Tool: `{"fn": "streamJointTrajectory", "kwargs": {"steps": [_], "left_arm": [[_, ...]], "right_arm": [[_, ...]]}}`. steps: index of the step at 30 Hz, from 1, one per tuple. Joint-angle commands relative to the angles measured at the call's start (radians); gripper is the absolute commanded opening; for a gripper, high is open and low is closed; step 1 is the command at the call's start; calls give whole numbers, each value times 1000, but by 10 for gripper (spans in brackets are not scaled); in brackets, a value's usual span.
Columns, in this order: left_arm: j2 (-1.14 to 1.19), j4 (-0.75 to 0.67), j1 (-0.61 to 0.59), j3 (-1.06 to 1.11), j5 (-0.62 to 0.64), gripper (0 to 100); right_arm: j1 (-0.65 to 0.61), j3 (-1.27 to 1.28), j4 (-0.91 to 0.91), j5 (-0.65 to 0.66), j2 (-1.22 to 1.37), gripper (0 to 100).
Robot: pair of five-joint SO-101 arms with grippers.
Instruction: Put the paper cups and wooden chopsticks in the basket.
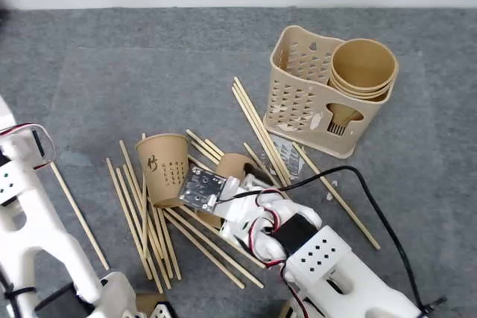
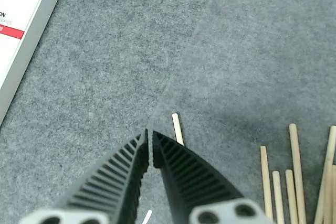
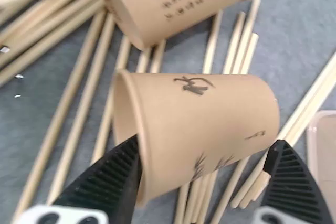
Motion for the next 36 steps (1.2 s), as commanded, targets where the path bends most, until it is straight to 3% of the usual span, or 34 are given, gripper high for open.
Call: {"fn": "streamJointTrajectory", "kwargs": {"steps": [1, 9, 20, 26, 36], "left_arm": [[-28, -17, 5, -7, -9, 12], [-28, -17, 5, -7, -9, 12], [-28, -17, 5, -7, -9, 12], [-28, -17, 5, -7, -9, 12], [-28, -17, 5, -7, -9, 12]], "right_arm": [[58, 14, -104, 18, -22, 315], [111, 8, -130, 18, -33, 106], [228, -126, -119, 17, -33, 91], [231, -216, -108, 14, -33, 9], [260, -611, 208, 11, -33, 9]]}}
